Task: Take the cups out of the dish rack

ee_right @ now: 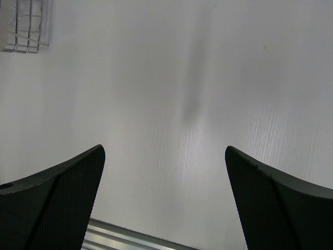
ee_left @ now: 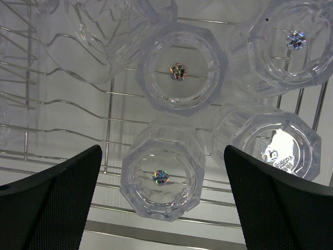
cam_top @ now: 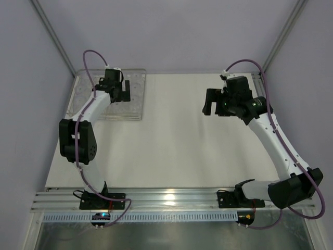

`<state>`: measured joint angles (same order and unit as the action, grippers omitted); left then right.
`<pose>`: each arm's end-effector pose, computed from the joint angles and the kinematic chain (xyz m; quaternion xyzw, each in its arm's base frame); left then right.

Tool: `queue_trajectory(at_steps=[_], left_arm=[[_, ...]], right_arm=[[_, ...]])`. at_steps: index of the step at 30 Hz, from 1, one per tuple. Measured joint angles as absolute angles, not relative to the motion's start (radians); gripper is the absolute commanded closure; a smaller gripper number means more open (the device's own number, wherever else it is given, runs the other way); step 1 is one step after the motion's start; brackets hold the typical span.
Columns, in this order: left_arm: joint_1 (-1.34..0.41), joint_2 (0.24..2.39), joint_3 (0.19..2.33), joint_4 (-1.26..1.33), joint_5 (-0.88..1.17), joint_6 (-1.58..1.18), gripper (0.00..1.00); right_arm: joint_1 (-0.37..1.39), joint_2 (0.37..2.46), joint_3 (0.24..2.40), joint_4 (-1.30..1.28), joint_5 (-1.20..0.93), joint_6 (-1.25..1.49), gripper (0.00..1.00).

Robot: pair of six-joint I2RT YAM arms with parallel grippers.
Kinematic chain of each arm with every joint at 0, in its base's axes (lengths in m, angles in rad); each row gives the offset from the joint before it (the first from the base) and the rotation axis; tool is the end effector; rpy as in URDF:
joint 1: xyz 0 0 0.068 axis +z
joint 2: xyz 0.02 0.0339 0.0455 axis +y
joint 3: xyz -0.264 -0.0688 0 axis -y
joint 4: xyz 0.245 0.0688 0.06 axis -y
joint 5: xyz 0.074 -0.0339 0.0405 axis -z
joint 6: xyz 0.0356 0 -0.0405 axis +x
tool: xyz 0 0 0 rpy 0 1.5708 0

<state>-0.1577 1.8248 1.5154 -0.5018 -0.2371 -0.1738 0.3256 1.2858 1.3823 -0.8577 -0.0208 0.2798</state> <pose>0.4090 -0.0566 0.2728 -0.0513 0.9218 0.0476 0.3812 0.2491 0.0849 0.3746 -0.0251 0.9188 0.1265 0.3731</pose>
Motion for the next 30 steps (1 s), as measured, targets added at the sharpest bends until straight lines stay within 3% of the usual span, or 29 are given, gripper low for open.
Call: queue_trajectory(at_steps=[8,11,17,20,21,22,26,30], left_arm=[[-0.157,1.865,1.520,-0.543,-0.237,-0.174,0.04],[-0.157,1.876,1.521,-0.557,-0.235,-0.176,0.18],[-0.157,1.901,1.536,-0.569,-0.216,-0.188,0.62],[-0.157,1.902,1.537,-0.574,-0.215,-0.194,0.74],[-0.157,1.902,1.537,-0.575,-0.216,-0.197,0.89],[-0.157,1.902,1.537,-0.575,-0.216,-0.199,0.97],[-0.158,1.900,1.547,-0.595,-0.227,-0.205,1.00],[-0.158,1.893,1.607,-0.663,-0.258,-0.209,1.00]], right_arm=[[0.326,1.306,1.382,-0.859,-0.019,0.281,0.00],[0.326,1.311,1.382,-0.859,-0.019,0.282,0.00],[0.326,1.322,1.380,-0.862,-0.017,0.282,0.02],[0.326,1.324,1.378,-0.862,-0.017,0.283,0.08],[0.326,1.324,1.377,-0.862,-0.017,0.283,0.15],[0.326,1.324,1.376,-0.862,-0.018,0.283,0.19],[0.326,1.324,1.376,-0.861,-0.032,0.288,0.41],[0.326,1.324,1.376,-0.847,-0.077,0.294,0.56]])
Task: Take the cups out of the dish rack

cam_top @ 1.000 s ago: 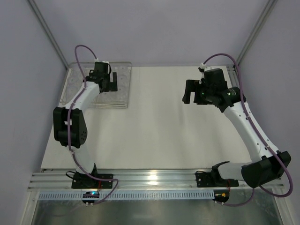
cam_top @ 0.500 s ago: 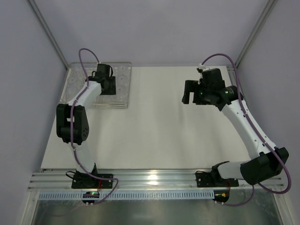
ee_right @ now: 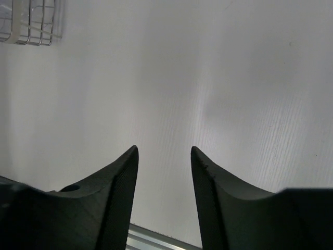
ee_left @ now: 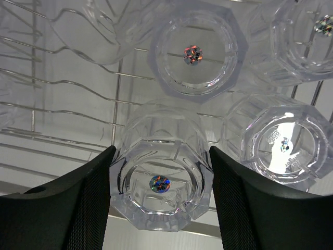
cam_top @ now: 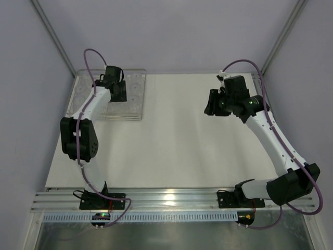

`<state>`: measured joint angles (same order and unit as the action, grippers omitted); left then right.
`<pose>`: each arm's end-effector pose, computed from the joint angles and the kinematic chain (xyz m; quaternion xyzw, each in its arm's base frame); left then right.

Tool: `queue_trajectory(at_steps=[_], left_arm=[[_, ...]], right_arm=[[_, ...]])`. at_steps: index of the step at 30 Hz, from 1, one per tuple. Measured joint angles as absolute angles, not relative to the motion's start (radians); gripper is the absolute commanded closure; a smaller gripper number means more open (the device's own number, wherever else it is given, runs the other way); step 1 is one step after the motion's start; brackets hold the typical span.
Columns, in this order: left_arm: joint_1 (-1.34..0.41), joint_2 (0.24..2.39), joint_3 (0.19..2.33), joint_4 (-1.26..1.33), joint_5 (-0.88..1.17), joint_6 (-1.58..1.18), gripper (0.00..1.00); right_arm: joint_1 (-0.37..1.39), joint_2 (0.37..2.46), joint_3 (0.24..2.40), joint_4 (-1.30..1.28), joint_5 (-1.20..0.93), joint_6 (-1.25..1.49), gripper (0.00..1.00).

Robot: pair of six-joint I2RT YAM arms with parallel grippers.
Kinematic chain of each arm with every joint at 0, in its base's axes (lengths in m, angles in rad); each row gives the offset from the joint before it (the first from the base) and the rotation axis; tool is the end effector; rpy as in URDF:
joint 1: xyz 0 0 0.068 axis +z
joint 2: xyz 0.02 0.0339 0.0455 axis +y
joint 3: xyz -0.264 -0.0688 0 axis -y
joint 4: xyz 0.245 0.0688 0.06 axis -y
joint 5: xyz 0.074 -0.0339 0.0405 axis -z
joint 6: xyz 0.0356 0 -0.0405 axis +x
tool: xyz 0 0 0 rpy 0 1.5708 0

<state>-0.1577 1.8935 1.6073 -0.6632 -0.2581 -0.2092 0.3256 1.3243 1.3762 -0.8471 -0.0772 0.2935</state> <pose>0.4150 -0.0568 0.2641 -0.0636 0.9429 0.0652 0.3204 0.2585 0.0902 0.3640 -0.0294 0.9247 0.1491 0.3490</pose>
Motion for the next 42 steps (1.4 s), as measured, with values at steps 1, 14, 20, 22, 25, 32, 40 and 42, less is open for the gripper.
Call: queue_trajectory(at_steps=[1,14,20,22,25,32,40,42], left_arm=[[-0.158,1.885,1.625,-0.677,-0.266,-0.211,1.00],[-0.157,1.440,1.521,-0.671,-0.141,-0.371,1.00],[-0.157,1.224,1.237,-0.573,0.140,-0.559,1.00],[-0.157,1.181,1.138,-0.514,0.245,-0.645,1.00],[-0.158,1.143,1.005,-0.418,0.362,-0.759,1.00],[-0.158,1.115,0.761,-0.107,0.548,-1.040,1.00],[-0.158,1.102,0.730,0.043,0.597,-1.154,1.00],[-0.158,1.100,0.729,0.069,0.600,-1.171,1.00]], right_arm=[[0.326,1.324,1.376,-0.836,-0.093,0.298,0.59],[0.326,1.308,1.328,-0.546,-0.375,0.448,0.96],[0.326,1.336,1.089,-0.097,-0.664,0.730,0.31],[0.326,1.388,1.020,0.059,-0.733,0.830,0.30],[0.326,1.483,0.922,0.299,-0.813,0.998,0.29],[0.348,1.665,0.823,0.823,-0.907,1.357,0.32],[0.450,1.779,0.823,1.157,-0.923,1.591,0.33],[0.477,1.790,0.828,1.189,-0.924,1.613,0.36]])
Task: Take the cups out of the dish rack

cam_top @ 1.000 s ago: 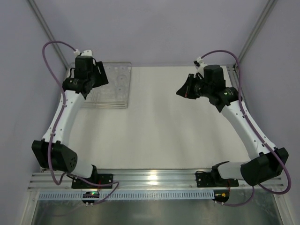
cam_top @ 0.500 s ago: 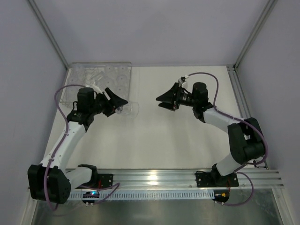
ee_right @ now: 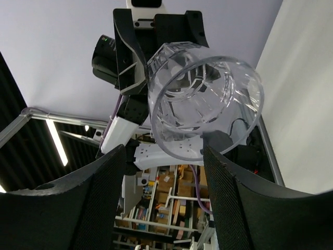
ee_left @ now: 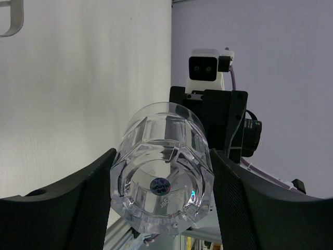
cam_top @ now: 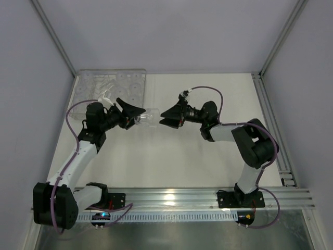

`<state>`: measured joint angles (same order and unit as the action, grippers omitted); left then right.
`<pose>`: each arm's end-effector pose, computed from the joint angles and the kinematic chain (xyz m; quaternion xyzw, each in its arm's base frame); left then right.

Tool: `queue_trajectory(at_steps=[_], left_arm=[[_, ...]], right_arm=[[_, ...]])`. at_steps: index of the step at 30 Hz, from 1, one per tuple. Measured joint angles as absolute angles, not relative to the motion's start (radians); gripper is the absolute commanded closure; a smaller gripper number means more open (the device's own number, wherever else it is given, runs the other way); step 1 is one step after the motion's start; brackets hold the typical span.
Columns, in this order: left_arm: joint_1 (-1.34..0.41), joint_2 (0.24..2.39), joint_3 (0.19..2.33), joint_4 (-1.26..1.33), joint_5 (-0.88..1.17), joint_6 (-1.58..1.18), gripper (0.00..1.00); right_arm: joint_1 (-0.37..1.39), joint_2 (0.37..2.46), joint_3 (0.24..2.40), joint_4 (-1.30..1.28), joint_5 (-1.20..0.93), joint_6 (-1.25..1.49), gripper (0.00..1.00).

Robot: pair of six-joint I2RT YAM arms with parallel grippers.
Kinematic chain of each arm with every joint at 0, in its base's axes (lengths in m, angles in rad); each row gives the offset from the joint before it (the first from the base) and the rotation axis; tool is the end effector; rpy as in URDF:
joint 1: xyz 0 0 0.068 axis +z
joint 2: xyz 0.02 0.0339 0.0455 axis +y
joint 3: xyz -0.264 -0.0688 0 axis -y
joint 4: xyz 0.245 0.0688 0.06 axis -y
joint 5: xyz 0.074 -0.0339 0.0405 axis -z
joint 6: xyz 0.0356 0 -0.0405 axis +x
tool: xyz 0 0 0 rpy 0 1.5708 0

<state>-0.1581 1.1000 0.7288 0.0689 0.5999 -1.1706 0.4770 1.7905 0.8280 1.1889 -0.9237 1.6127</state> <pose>0.2428 -0.0591 0.2850 -0.2200 0.7579 -0.5364 0.2990 0.3066 0.1904 0.2258 0.0059 0.6575 0.7451 0.1117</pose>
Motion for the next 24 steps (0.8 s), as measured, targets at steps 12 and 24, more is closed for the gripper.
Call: queue_trajectory(at_steps=[12,24], left_arm=[[-0.261,1.103,0.723,0.062,0.557,-1.163,1.00],[-0.278,1.104,0.798,-0.122,0.418,-1.077,0.00]], right_arm=[[0.515,1.873,0.916,1.275,-0.953,1.766,0.91],[0.516,1.869,0.894,1.283,-0.975,1.765,0.96]])
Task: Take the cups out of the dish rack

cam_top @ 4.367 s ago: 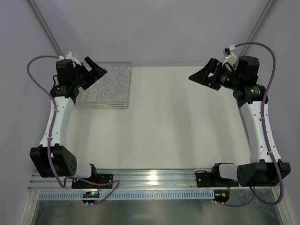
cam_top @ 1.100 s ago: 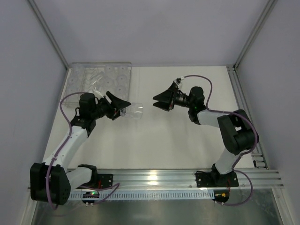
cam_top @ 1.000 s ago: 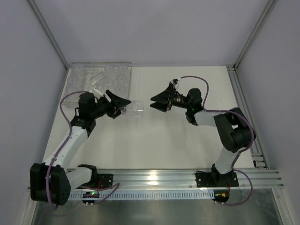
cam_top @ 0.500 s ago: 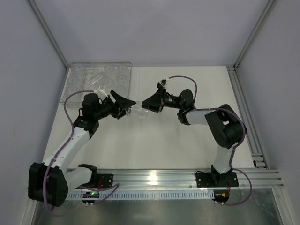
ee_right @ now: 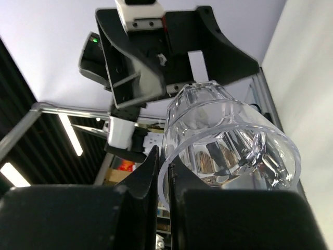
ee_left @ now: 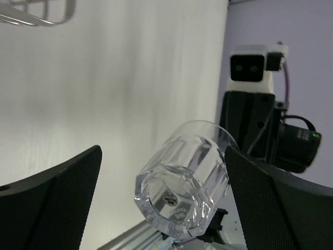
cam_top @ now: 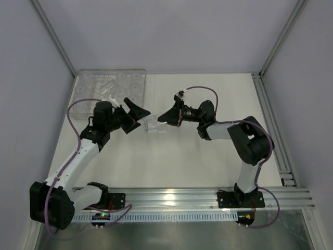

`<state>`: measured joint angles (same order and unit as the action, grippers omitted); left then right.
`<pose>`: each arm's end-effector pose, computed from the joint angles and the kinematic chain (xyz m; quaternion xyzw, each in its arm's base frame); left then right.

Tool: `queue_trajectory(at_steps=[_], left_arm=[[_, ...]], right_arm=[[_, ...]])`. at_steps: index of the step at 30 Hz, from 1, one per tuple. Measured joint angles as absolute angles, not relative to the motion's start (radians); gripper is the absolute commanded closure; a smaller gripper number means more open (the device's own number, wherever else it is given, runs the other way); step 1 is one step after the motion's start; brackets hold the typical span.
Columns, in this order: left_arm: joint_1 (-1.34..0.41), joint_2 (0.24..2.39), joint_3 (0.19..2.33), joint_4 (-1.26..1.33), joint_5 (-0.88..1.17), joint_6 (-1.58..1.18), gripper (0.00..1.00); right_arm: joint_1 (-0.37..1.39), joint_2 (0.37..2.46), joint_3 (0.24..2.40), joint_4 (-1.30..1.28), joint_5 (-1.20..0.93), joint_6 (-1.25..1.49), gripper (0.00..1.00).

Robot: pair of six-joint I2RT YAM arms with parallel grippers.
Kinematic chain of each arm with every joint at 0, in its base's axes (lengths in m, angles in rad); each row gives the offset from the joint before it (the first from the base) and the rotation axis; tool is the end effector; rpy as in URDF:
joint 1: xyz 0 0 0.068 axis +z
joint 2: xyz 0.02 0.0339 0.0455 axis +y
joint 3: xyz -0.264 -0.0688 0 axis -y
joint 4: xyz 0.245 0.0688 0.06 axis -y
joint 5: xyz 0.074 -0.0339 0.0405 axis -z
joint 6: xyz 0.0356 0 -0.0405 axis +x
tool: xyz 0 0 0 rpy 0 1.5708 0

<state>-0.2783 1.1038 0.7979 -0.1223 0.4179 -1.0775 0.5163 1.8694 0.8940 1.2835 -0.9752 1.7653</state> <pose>0.2362 -0.0825 0.2884 -0.2168 0.8017 -0.4677 0.3026 0.3110 0.2104 0.2251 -0.0019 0.6442 0.7635 0.0459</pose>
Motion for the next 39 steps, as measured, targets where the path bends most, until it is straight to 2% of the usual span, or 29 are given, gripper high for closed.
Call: queue_trajectory(at_steps=[3,7,9,12,14,18,27,39], left_arm=[[-0.277,1.104,0.865,-0.272,0.284,-0.994,0.00],[-0.276,1.096,0.941,-0.432,0.089,-0.894,0.00],[-0.276,1.086,0.963,-0.504,-0.024,-0.845,0.00],[-0.274,1.084,0.986,-0.570,-0.145,-0.788,0.00],[-0.273,1.089,1.003,-0.601,-0.209,-0.751,0.00],[-0.270,1.129,1.046,-0.627,-0.305,-0.700,0.00],[-0.160,1.185,1.077,-0.607,-0.356,-0.624,0.00],[-0.037,1.332,1.094,-0.483,-0.287,-0.571,0.00]], right_arm=[[0.518,1.787,0.854,1.150,-0.989,1.626,0.96],[0.526,1.620,0.865,0.741,-0.973,1.297,0.96],[0.567,1.567,0.987,0.348,-0.864,1.038,0.96],[0.715,1.586,1.281,-0.161,-0.591,0.704,0.96],[0.841,1.613,1.445,-0.377,-0.439,0.547,0.96],[1.047,1.673,1.594,-0.667,-0.245,0.371,0.96],[1.228,1.912,1.621,-0.994,-0.015,0.279,0.96],[1.306,2.004,1.842,-1.040,0.016,0.263,0.96]])
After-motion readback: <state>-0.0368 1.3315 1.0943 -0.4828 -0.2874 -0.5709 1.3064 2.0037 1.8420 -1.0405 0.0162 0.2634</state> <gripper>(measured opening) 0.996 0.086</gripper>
